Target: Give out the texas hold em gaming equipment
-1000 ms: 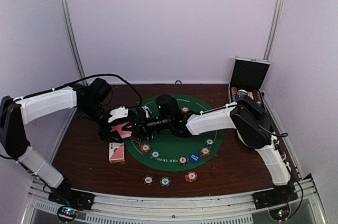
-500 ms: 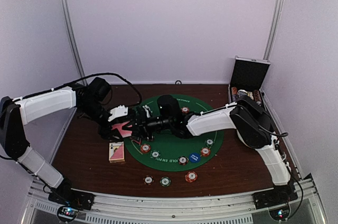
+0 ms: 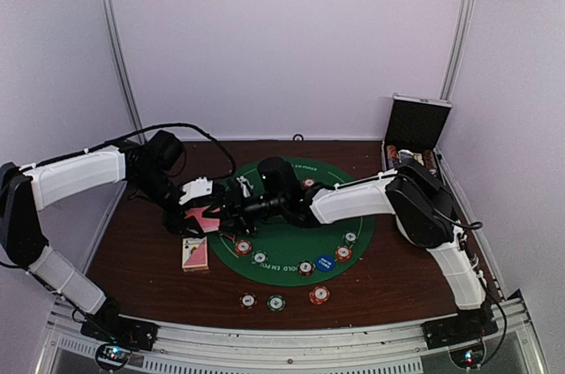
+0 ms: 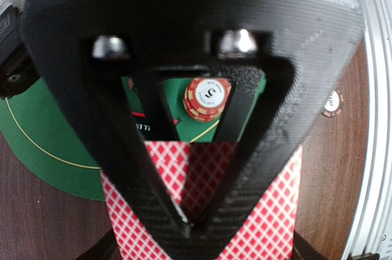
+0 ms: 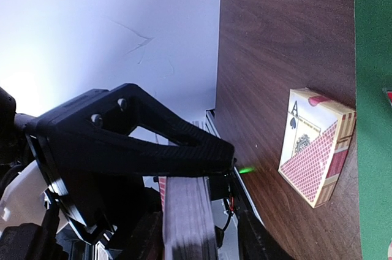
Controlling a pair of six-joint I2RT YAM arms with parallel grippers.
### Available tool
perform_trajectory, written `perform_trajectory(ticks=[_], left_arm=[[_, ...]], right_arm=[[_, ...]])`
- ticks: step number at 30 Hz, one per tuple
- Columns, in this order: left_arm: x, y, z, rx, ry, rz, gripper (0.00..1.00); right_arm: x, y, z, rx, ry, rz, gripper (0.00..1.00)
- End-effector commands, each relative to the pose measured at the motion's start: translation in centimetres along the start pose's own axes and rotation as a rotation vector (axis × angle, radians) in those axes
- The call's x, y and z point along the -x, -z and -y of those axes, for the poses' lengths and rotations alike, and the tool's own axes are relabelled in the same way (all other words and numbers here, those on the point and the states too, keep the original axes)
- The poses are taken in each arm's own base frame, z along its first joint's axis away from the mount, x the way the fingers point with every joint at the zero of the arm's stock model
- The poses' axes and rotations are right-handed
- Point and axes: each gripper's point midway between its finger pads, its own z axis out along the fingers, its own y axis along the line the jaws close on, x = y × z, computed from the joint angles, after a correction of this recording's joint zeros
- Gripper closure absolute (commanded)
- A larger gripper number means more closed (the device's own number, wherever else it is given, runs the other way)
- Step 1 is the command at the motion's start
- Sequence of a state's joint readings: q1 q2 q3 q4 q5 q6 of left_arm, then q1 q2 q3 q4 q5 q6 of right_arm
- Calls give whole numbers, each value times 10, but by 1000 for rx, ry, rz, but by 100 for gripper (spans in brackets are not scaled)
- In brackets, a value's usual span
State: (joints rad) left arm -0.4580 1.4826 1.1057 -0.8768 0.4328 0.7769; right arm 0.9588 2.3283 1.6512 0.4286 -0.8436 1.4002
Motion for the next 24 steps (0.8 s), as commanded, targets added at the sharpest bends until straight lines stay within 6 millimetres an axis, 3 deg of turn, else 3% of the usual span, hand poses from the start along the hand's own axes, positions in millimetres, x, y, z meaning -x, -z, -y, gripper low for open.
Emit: perform_trajectory(ticks=[1,13,24], left_arm=[[9,8,-7,56,-44,46,69],[3,6,-15,101,-46,17,76],[-7,3,-20,126,-38,-31,75]], right_arm=[[5,-2,-3,-28,9,12,55],[1,-4,9,-80,-9,-17,55],[0,-10,2,-76,4,-35,58]])
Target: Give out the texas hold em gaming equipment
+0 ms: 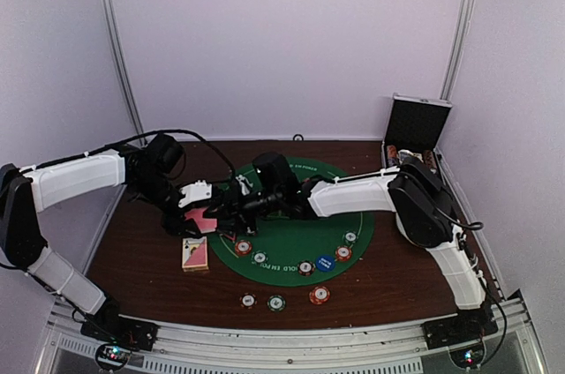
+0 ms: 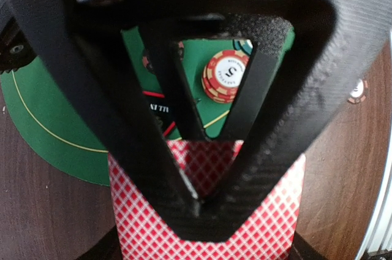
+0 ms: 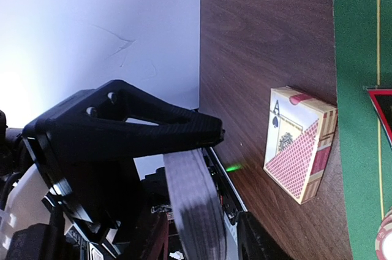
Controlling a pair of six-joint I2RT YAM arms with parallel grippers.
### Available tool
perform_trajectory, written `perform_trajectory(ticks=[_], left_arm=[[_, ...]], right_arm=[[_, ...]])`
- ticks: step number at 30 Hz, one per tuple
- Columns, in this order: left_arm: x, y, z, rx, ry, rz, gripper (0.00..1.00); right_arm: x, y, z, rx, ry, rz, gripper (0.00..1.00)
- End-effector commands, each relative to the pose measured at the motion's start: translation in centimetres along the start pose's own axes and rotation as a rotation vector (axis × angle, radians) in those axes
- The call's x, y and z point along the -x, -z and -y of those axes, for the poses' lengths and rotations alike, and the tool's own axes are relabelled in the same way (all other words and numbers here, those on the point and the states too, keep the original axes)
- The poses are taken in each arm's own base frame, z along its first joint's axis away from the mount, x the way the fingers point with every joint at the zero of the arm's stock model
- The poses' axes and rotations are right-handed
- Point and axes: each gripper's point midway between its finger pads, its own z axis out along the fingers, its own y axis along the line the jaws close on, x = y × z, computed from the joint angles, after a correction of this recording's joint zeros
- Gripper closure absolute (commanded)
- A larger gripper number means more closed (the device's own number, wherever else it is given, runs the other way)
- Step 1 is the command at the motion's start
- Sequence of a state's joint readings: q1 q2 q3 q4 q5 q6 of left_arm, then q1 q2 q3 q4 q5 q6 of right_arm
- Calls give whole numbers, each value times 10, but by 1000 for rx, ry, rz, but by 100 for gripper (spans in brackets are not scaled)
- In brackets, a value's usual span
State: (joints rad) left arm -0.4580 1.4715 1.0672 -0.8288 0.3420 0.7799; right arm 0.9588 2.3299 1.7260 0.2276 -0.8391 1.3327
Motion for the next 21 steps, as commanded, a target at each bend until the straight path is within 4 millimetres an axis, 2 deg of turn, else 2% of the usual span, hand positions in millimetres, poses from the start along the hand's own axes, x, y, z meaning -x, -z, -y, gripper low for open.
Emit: perform_trajectory(ticks=[1,7,15,17,19,21], left_arm=[[8,8,-11,55,-21,32,75],[13,10,-13,56,-13,49,75],[15,12,-15,67,-12,49,75],[14,12,-15,69,-11,45,76],[12,12,-16,74,-10,37,76],[11,13,-16,80,-12,33,77]], right_arm=[[-1,-10,-10,29,22,-25,58],[-4,-26,-17,71,9,-56,64],[-5,-26,-10,79,-10,-57,83],[-6,-25,-7,67,-11,-57,81],[-5,-21,-1,38,-6,-51,68],[-3,-14,4,2,7,-38,60]])
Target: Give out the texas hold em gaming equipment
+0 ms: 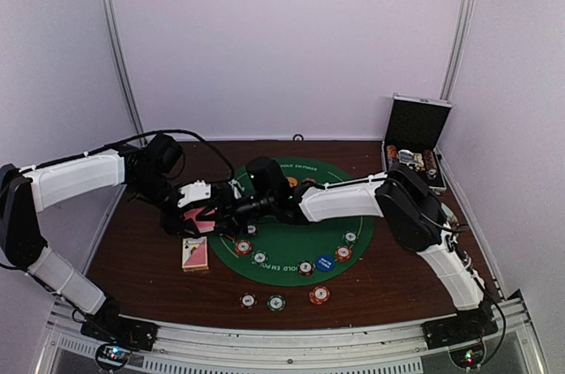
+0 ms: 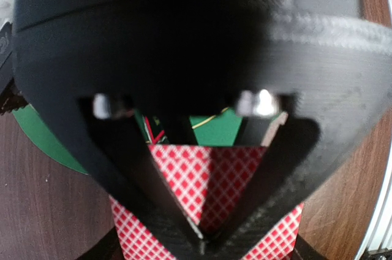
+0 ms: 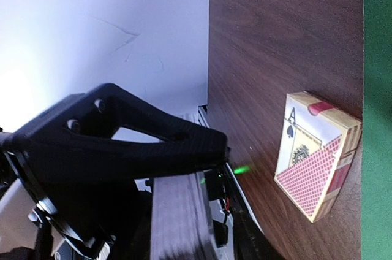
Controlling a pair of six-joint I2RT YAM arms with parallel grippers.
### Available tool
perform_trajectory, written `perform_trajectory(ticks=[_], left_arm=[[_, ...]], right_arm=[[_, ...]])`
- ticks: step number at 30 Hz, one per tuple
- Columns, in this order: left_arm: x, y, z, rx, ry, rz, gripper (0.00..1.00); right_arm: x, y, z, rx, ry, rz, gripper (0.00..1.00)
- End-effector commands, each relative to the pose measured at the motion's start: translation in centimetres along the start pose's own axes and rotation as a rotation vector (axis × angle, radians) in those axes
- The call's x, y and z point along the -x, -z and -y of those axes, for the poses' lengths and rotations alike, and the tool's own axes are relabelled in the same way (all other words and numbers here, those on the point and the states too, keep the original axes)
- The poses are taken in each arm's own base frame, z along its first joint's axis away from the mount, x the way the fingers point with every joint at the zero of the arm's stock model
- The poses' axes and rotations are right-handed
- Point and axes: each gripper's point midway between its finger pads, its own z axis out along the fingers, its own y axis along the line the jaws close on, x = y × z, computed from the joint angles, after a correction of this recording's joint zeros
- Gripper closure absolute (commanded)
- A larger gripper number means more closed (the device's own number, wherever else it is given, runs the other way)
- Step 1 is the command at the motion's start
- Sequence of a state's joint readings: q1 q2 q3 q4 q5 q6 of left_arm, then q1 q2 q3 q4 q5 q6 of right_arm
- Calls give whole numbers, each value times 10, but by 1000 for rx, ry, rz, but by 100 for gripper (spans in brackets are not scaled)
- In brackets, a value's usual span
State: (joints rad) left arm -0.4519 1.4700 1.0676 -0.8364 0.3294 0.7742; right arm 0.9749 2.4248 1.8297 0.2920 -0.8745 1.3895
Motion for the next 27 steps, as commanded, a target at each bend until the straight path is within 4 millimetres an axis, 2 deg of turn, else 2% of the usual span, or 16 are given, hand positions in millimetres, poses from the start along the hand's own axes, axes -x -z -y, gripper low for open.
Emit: perform_trajectory(ticks=[1,3,7,16,27], left_arm=[[15,12,-15,77,-25,45,77],[14,12,-15,81,-26,41,77],[13,12,-15,80,-23,40,78],[11,13,-17,91,-25,28,79],[5,11,-16,97,-34,3,81]], right_arm=[[-3,12,11,-70,10,7,56],[-1,17,12,-74,12,17,50],[0,21,9,-71,22,26,49],[-4,29,13,-132,43,22,62],[-4,45,4,-148,68,37,75]])
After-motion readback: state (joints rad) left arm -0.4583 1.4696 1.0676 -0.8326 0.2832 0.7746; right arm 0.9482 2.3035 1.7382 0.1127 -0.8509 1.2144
